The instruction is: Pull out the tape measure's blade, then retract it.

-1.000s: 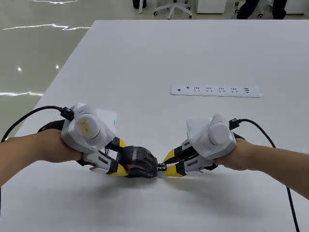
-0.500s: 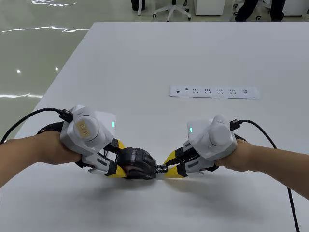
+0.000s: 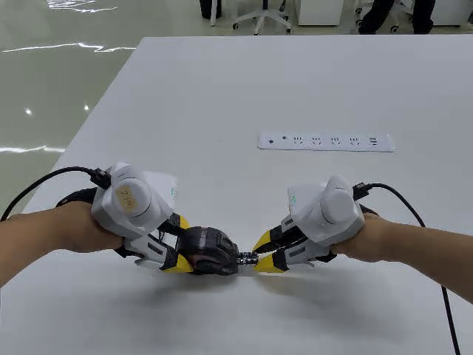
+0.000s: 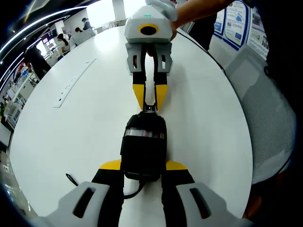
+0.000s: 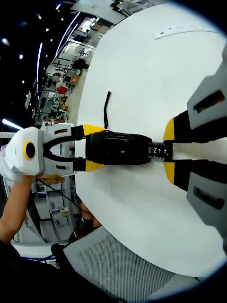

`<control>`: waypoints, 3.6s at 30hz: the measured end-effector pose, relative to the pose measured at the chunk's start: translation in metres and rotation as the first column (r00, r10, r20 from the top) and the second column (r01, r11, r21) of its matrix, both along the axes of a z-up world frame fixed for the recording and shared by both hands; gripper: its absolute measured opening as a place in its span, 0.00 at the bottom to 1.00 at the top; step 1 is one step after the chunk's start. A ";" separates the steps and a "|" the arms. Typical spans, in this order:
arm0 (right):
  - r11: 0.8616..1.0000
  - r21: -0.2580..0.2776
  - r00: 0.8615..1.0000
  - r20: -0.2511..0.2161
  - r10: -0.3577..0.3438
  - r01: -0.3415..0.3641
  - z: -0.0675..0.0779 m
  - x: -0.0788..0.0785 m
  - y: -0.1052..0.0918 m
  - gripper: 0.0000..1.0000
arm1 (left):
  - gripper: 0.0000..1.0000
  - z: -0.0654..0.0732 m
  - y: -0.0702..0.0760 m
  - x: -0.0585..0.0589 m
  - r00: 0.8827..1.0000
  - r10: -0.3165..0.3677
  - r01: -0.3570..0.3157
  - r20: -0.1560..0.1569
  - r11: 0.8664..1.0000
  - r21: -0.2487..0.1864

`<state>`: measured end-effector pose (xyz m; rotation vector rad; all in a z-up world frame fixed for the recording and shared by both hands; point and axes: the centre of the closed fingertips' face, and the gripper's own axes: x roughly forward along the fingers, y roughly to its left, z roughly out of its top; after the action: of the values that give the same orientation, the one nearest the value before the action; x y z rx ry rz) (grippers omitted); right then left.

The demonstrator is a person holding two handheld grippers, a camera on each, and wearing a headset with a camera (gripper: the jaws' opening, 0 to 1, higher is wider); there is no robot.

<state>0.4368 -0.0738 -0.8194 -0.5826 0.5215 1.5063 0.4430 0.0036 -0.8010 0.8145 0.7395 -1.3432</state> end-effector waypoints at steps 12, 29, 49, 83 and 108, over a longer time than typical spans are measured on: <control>1.000 0.000 1.000 -0.008 -0.008 0.008 -0.001 -0.001 -0.002 0.11 | 0.25 0.000 -0.001 0.000 1.000 -0.007 0.007 -0.003 1.000 0.003; 1.000 0.002 1.000 -0.011 -0.007 0.007 0.001 0.000 -0.005 0.11 | 0.25 0.000 -0.001 0.002 1.000 -0.003 0.003 -0.003 1.000 -0.002; 1.000 0.002 1.000 -0.012 -0.008 0.008 0.002 -0.001 -0.009 0.11 | 0.25 -0.001 0.001 0.002 1.000 0.002 -0.002 -0.003 1.000 -0.004; 1.000 -0.003 1.000 -0.007 -0.008 0.008 0.003 -0.001 -0.020 0.11 | 0.25 0.000 0.002 0.002 1.000 0.004 -0.004 -0.008 1.000 0.000; 1.000 -0.003 1.000 -0.012 -0.014 0.014 0.005 -0.002 -0.028 0.11 | 0.25 0.000 0.002 0.002 1.000 0.003 -0.003 -0.007 1.000 0.006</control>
<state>0.4344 -0.1019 -0.8145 -0.5712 0.5365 1.4969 0.4449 0.0056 -0.8011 0.8138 0.7503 -1.3421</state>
